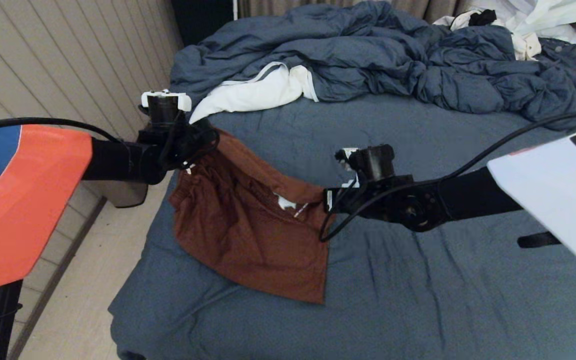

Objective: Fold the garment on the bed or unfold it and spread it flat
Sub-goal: Unford the brown shorts

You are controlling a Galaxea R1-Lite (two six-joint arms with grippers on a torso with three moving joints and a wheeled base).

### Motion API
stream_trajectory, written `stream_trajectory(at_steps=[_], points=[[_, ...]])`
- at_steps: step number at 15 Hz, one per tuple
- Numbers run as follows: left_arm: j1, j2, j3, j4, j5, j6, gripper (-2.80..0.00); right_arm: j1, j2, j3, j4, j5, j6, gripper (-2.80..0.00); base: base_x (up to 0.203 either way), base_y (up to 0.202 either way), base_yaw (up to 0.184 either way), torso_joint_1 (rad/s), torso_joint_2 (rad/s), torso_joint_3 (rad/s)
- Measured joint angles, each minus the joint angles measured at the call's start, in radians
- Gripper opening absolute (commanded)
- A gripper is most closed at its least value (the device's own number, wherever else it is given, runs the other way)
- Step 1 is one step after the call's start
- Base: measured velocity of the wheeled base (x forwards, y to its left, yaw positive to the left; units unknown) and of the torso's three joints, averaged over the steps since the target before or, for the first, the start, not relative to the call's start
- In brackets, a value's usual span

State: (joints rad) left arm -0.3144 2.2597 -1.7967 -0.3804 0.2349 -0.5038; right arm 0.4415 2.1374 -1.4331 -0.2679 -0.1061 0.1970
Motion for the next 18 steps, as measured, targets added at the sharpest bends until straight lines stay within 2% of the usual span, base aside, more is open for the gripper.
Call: stream_trajectory(at_steps=[8, 10, 15, 16, 18], points=[[0.060, 0.045, -0.089, 0.010, 0.034, -0.007, -2.80, 0.013, 0.220, -0.471, -0.005, -0.250, -0.013, -2.80, 0.000, 0.000, 0.000, 0.000, 0.00, 0.000], [0.071, 0.060, -0.111, 0.010, 0.052, -0.007, -2.80, 0.032, 0.278, -0.512, -0.022, -0.277, -0.058, -2.80, 0.000, 0.000, 0.000, 0.000, 0.00, 0.000], [0.078, 0.087, -0.127, 0.009, 0.080, -0.006, -2.80, 0.038, 0.339, -0.528, -0.085, -0.325, -0.093, -2.80, 0.000, 0.000, 0.000, 0.000, 0.00, 0.000], [0.079, 0.091, -0.128, 0.011, 0.087, -0.005, -2.80, 0.037, 0.342, -0.530, -0.086, -0.327, -0.093, 0.00, 0.000, 0.000, 0.000, 0.000, 0.00, 0.000], [0.079, 0.096, -0.128, 0.012, 0.117, 0.004, -2.80, 0.033, 0.347, -0.530, -0.084, -0.348, -0.096, 0.00, 0.000, 0.000, 0.000, 0.000, 0.00, 0.000]])
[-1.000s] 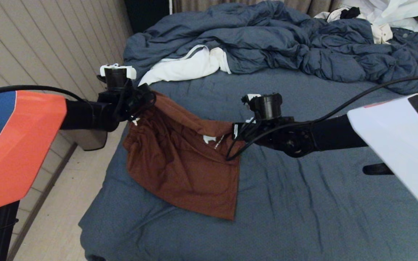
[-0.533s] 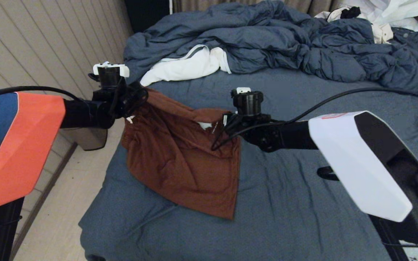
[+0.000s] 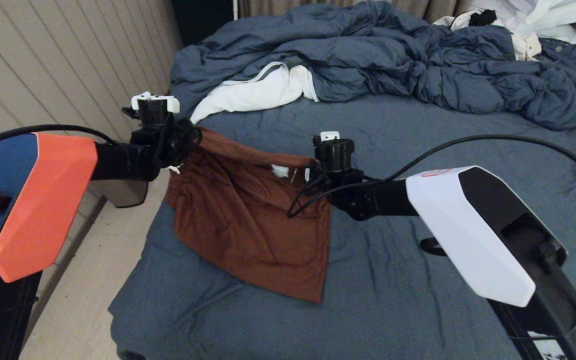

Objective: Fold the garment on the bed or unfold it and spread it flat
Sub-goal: Unford the brown shorts

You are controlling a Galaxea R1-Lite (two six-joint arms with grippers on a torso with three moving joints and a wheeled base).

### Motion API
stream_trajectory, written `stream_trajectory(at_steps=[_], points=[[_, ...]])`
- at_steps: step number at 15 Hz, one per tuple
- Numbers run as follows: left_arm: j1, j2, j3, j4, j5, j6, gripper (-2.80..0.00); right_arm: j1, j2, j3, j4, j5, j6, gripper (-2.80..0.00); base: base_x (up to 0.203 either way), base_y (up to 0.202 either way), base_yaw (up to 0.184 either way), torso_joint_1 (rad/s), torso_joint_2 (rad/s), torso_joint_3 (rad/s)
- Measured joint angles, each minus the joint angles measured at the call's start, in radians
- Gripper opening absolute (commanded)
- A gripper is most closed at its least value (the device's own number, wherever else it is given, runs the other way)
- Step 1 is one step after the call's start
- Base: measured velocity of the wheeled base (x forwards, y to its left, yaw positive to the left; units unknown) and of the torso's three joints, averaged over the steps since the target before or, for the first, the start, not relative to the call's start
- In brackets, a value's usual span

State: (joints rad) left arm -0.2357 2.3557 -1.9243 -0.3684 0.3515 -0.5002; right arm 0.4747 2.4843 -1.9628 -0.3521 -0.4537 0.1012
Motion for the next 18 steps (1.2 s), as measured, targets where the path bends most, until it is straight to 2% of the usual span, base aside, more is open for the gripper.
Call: stream_trajectory(at_steps=[1, 2, 15, 17, 18], points=[[-0.001, 0.002, 0.000, -0.001, 0.016, 0.002, -2.71, -0.001, 0.000, 0.001, 0.002, -0.006, -0.004, 0.00, 0.000, 0.000, 0.000, 0.000, 0.00, 0.000], [-0.001, 0.002, -0.001, 0.000, 0.021, 0.003, 0.00, -0.003, -0.001, 0.001, 0.003, -0.007, -0.005, 0.00, 0.000, 0.000, 0.000, 0.000, 0.00, 0.000], [0.016, -0.039, 0.027, 0.085, 0.006, 0.022, 0.00, -0.023, -0.059, 0.018, 0.006, -0.012, 0.001, 0.00, 0.000, 0.000, 0.000, 0.000, 0.00, 0.000], [0.026, -0.083, 0.082, 0.107, -0.026, 0.020, 0.00, -0.023, -0.089, 0.067, 0.014, -0.011, 0.005, 0.00, 0.000, 0.000, 0.000, 0.000, 0.00, 0.000], [0.030, -0.121, 0.153, 0.118, -0.064, 0.017, 0.00, -0.023, -0.114, 0.104, 0.026, -0.010, 0.007, 0.00, 0.000, 0.000, 0.000, 0.000, 0.00, 0.000]])
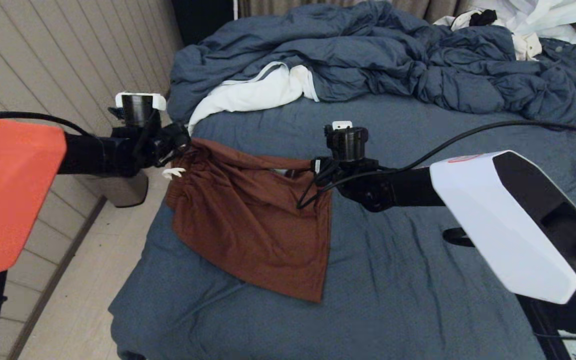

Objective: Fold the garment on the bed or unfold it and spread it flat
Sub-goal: Unford the brown shorts

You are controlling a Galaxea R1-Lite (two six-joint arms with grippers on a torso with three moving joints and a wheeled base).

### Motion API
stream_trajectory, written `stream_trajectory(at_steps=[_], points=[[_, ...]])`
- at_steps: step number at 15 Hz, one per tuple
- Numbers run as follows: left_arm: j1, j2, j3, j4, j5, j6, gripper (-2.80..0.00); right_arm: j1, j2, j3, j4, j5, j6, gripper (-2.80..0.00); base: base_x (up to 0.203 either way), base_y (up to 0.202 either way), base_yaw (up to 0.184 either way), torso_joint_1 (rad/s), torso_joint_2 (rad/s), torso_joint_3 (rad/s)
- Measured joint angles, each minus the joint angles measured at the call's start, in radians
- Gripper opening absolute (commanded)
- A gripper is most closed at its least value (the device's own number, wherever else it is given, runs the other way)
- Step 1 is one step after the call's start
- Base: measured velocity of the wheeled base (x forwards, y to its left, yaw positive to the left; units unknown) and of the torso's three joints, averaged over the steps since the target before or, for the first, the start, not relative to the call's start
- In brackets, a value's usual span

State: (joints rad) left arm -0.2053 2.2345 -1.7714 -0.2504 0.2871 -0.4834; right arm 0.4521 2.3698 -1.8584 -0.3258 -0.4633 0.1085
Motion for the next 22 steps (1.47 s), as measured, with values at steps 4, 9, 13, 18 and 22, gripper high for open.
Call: stream_trajectory(at_steps=[4, 9, 13, 18, 22], points=[[0.004, -0.208, 0.364, 0.055, -0.230, -0.009, -2.80, 0.010, -0.158, 0.211, 0.122, 0.061, 0.086, -2.80, 0.000, 0.000, 0.000, 0.000, 0.00, 0.000], [0.005, -0.328, 0.609, 0.104, -0.345, 0.058, -2.80, 0.013, -0.367, 0.502, 0.299, 0.278, 0.200, -2.80, 0.000, 0.000, 0.000, 0.000, 0.00, 0.000], [0.036, -0.268, 0.627, 0.086, -0.379, 0.100, -2.80, 0.008, -0.410, 0.635, 0.305, 0.404, 0.208, -2.80, 0.000, 0.000, 0.000, 0.000, 0.00, 0.000], [0.061, -0.115, 0.599, -0.080, -0.387, 0.249, -2.80, 0.014, -0.407, 0.728, 0.305, 0.501, 0.207, 0.00, 0.000, 0.000, 0.000, 0.000, 0.00, 0.000], [0.078, -0.047, 0.498, -0.080, -0.370, 0.259, -2.80, 0.029, -0.404, 0.754, 0.340, 0.589, 0.208, 0.00, 0.000, 0.000, 0.000, 0.000, 0.00, 0.000]])
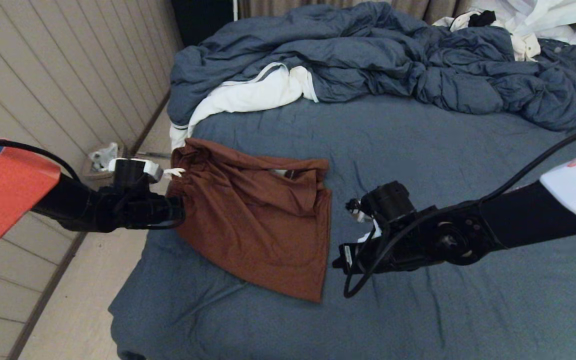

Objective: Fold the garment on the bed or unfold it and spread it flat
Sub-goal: Unford the brown shorts

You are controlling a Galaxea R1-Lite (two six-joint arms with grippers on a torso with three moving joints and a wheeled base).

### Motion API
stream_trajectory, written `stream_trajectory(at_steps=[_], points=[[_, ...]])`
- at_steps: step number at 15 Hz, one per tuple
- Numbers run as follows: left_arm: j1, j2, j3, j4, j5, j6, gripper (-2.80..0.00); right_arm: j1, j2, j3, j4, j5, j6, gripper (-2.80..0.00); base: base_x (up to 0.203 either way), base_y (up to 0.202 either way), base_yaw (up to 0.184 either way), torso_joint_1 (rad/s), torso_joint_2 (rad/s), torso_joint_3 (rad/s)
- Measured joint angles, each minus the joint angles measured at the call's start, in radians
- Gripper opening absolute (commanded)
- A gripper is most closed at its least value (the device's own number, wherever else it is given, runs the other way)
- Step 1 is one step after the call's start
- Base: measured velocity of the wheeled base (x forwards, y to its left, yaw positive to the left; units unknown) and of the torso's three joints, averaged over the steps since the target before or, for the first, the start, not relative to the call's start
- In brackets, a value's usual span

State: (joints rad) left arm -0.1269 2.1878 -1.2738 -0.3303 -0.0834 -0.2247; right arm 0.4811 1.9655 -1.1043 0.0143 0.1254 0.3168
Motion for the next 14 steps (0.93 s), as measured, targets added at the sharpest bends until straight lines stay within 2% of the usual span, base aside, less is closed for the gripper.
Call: stream_trajectory(at_steps=[2, 5, 10, 14], points=[[0.005, 0.025, -0.054, 0.012, 0.033, -0.002, -2.80, 0.003, -0.002, 0.024, 0.002, 0.060, 0.006, 0.00, 0.000, 0.000, 0.000, 0.000, 0.00, 0.000], [0.007, 0.033, -0.079, 0.008, 0.033, -0.008, -2.80, 0.007, 0.004, 0.053, 0.002, 0.068, 0.027, 0.00, 0.000, 0.000, 0.000, 0.000, 0.00, 0.000], [0.007, 0.035, -0.021, -0.002, 0.023, -0.028, -2.80, 0.043, 0.049, 0.064, -0.003, 0.067, 0.061, 0.00, 0.000, 0.000, 0.000, 0.000, 0.00, 0.000], [0.006, 0.034, -0.002, -0.002, 0.016, -0.031, -2.80, 0.050, 0.094, 0.014, -0.007, 0.065, 0.075, 0.00, 0.000, 0.000, 0.000, 0.000, 0.00, 0.000]])
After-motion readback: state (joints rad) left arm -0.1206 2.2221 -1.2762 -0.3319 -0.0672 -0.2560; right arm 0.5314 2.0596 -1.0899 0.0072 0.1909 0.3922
